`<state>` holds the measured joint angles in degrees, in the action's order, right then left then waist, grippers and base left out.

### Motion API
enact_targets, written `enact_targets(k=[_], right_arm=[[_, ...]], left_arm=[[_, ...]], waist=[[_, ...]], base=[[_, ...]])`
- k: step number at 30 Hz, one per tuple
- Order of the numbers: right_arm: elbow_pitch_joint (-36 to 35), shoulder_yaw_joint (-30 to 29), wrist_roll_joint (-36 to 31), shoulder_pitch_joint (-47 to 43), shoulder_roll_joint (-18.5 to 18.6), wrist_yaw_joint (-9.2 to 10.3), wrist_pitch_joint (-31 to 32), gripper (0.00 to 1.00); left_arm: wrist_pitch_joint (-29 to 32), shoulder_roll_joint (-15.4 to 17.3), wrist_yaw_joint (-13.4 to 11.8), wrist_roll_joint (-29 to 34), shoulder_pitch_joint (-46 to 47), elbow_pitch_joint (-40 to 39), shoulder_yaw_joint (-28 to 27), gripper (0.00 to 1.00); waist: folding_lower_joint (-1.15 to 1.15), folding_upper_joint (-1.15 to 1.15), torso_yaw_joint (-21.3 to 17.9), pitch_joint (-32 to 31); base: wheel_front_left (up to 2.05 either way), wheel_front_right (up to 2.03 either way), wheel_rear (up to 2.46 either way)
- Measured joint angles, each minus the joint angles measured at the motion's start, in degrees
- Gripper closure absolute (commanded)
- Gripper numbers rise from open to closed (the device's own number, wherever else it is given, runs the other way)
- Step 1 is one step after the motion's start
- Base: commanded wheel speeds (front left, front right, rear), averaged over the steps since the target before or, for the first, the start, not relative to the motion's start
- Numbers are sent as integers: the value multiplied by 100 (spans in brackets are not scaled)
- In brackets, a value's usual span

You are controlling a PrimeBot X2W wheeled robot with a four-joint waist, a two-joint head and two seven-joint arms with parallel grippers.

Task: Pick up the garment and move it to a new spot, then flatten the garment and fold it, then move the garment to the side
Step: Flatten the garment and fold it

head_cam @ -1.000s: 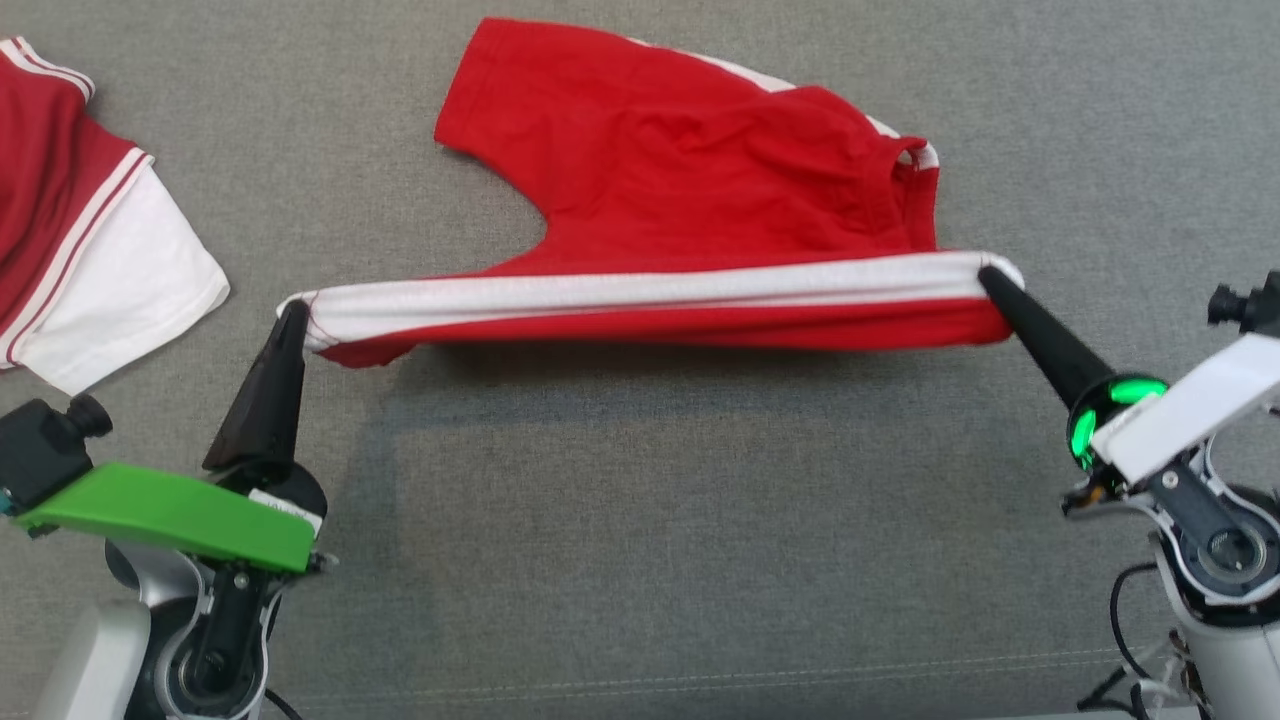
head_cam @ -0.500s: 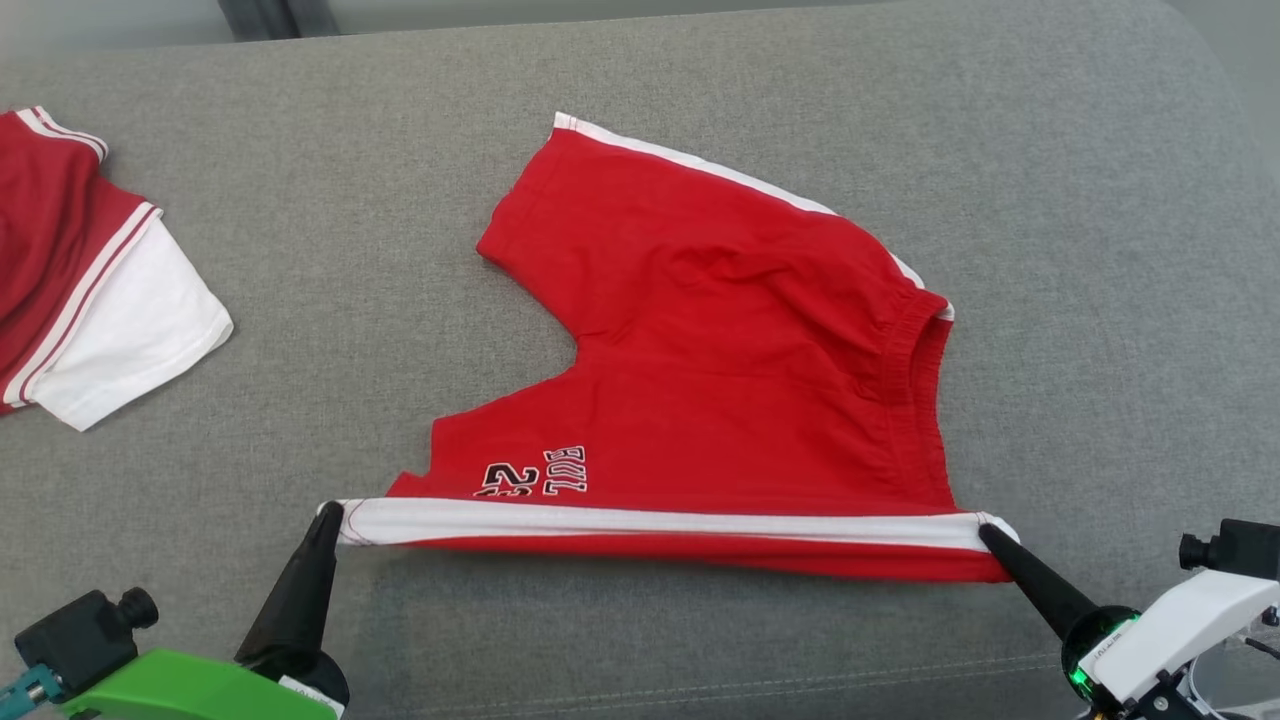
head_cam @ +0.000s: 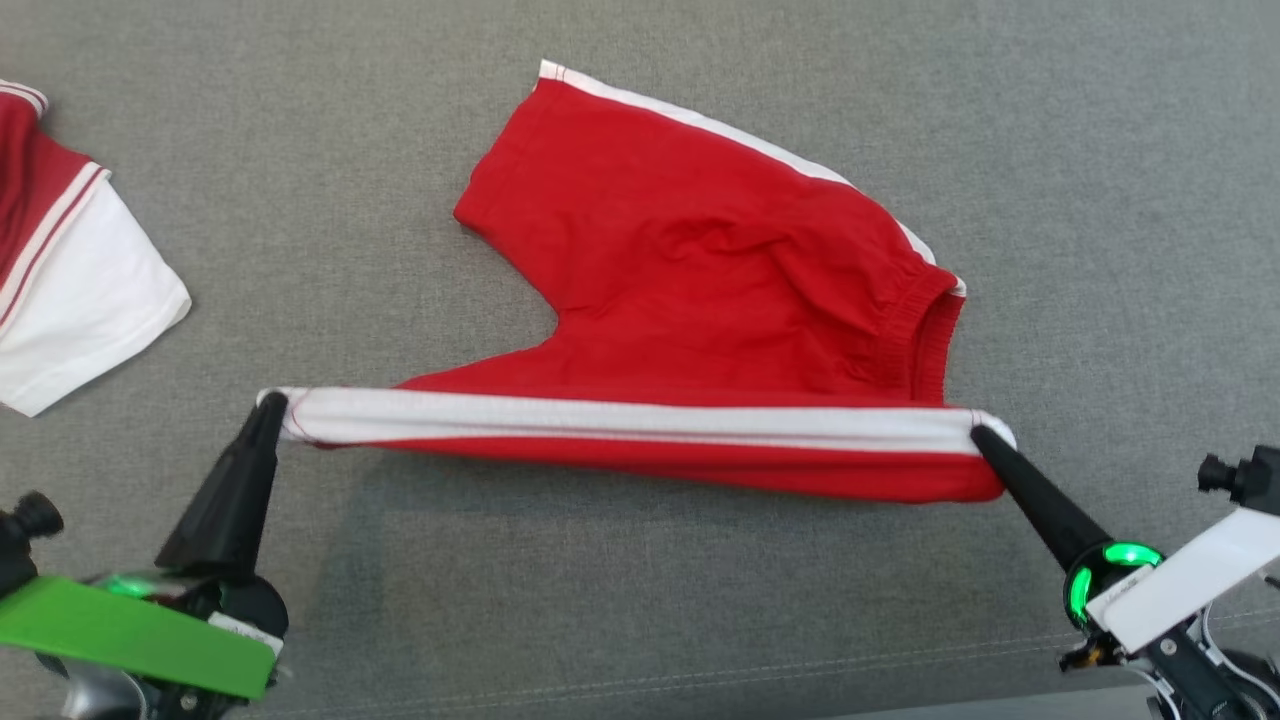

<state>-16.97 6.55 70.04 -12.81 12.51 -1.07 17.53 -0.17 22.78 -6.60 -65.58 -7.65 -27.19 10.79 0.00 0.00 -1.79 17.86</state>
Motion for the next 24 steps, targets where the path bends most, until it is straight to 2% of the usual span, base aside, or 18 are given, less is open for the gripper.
enact_targets(k=[5,12,19,24], right_arm=[[-315,-16,-8,594,-20,-38,-62,100],[-319,-70,-37,1197,-122,-34,-144,100],[-45,-165,-43,1790,-336,-24,-347,100],[190,-97,-43,2091,-488,-37,-427,100]], left_arm=[[344,353,-25,210,748,-336,-55,100],[1029,750,-48,283,2023,-542,-58,100],[1748,936,-48,282,3298,-292,9,100],[2210,943,-48,290,4136,102,83,100]], waist=[[0,0,-95,306],[0,0,-288,789],[0,0,-511,1279],[0,0,-702,1586]], base=[[0,0,0],[0,0,0],[0,0,0],[0,0,0]])
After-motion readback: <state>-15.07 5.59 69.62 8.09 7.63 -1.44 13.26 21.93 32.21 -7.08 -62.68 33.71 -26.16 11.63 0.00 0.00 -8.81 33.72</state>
